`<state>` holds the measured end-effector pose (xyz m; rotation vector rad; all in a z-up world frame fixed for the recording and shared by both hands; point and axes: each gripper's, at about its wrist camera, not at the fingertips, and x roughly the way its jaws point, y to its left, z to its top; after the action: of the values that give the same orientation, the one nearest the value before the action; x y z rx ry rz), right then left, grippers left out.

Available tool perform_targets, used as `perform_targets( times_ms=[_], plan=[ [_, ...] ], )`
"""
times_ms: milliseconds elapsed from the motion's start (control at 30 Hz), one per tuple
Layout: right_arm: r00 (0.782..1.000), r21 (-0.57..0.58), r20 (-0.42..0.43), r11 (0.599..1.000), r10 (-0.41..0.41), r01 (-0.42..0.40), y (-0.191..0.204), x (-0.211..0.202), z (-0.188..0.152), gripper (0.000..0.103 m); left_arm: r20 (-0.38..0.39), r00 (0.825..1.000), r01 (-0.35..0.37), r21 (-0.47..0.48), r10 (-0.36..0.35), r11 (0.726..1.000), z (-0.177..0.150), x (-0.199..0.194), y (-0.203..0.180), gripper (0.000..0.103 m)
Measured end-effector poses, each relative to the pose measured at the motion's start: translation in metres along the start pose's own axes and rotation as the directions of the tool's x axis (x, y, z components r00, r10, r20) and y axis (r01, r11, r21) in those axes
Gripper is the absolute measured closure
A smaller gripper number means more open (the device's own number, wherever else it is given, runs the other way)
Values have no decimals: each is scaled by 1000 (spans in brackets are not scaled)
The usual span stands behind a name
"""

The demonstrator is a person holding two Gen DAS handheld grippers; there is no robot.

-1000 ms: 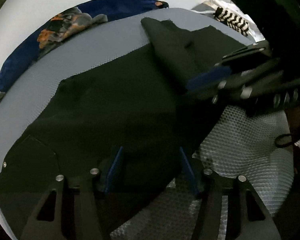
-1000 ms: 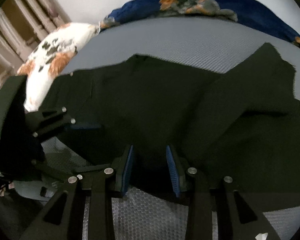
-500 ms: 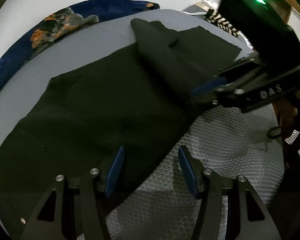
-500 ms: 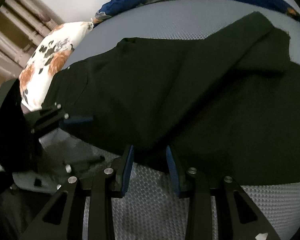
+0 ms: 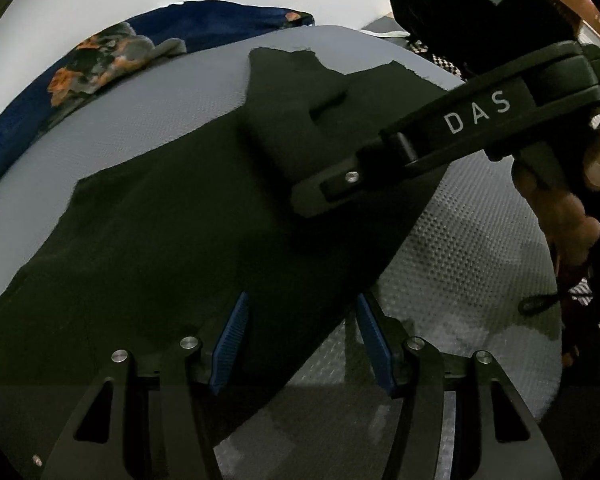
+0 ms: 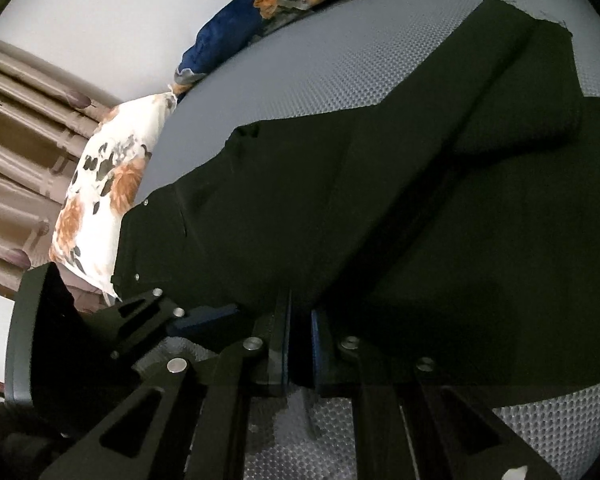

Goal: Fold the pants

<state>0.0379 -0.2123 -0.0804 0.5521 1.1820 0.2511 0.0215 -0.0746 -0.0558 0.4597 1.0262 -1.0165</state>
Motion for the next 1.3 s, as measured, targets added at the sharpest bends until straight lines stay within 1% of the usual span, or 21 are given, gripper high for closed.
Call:
perform_targets(
  times_ms=[33, 67, 100, 133, 167, 200, 233, 367, 400, 467, 533, 600, 633, 667, 800, 1033, 1133, 1300],
  plan=[
    [1000, 7, 1, 1000, 4, -4, -1, 0, 0, 94, -2, 1000, 2, -1, -2, 1000, 2, 2, -2, 46],
    [1000, 15, 4, 1000, 7, -7, -2, 0, 0, 94, -5, 1000, 5, 1, -5, 1000, 4, 6, -4, 52],
    [1000, 23, 6, 1000, 10, -10, -4, -1, 1, 94, -10, 1000, 14, 8, -14, 1000, 5, 8, -5, 62],
    [1000, 31, 14, 999, 20, -20, -6, -1, 1, 92, -22, 999, 30, 15, -30, 999, 6, 12, -6, 84],
    [1000, 39, 20, 999, 16, -16, -9, -1, 2, 92, -30, 999, 30, 15, -30, 999, 7, 15, -7, 89],
    [1000, 49, 27, 999, 9, -10, -12, -1, 5, 91, -33, 999, 31, 9, -31, 999, 8, 17, -5, 91],
    [999, 58, 33, 998, 15, -17, -16, 0, 7, 91, -35, 999, 41, 5, -41, 999, 9, 17, -5, 96],
    [998, 98, 63, 995, 30, -36, -35, 1, 25, 91, -29, 997, 68, -27, -69, 997, 8, 16, 0, 97],
    [996, 107, 76, 993, 42, -50, -40, 0, 34, 91, -27, 997, 70, -31, -71, 997, 9, 15, 0, 97],
    [995, 124, 93, 991, 37, -48, -51, -1, 48, 91, -23, 997, 71, -33, -71, 997, 8, 15, 0, 97],
    [992, 146, 103, 986, 69, -84, -62, -1, 66, 91, -20, 997, 73, -41, -74, 996, 9, 15, 0, 97],
    [990, 181, 118, 979, 73, -94, -72, -3, 82, 91, -19, 996, 81, -55, -82, 995, 9, 15, 2, 97],
    [986, 210, 133, 970, 100, -126, -78, -6, 89, 91, -20, 996, 88, -63, -89, 994, 8, 15, 3, 97],
    [983, 224, 145, 964, 111, -142, -82, -8, 93, 91, -18, 996, 91, -69, -92, 993, 5, 13, 4, 97],
    [983, 230, 180, 969, 45, -86, -98, -17, 120, 91, -18, 994, 107, -86, -109, 991, 3, 12, 7, 97],
    [981, 314, 187, 949, -52, -10, -147, -12, 172, 91, -18, 992, 118, -108, -121, 987, 0, 10, 11, 97],
    [975, 349, 206, 937, -85, 8, -168, -14, 194, 91, -19, 991, 126, -116, -129, 985, 3, 14, 19, 97],
    [970, 393, 221, 920, -104, 9, -189, -14, 218, 91, -24, 990, 138, -131, -142, 982, 4, 16, 25, 97]
  ],
)
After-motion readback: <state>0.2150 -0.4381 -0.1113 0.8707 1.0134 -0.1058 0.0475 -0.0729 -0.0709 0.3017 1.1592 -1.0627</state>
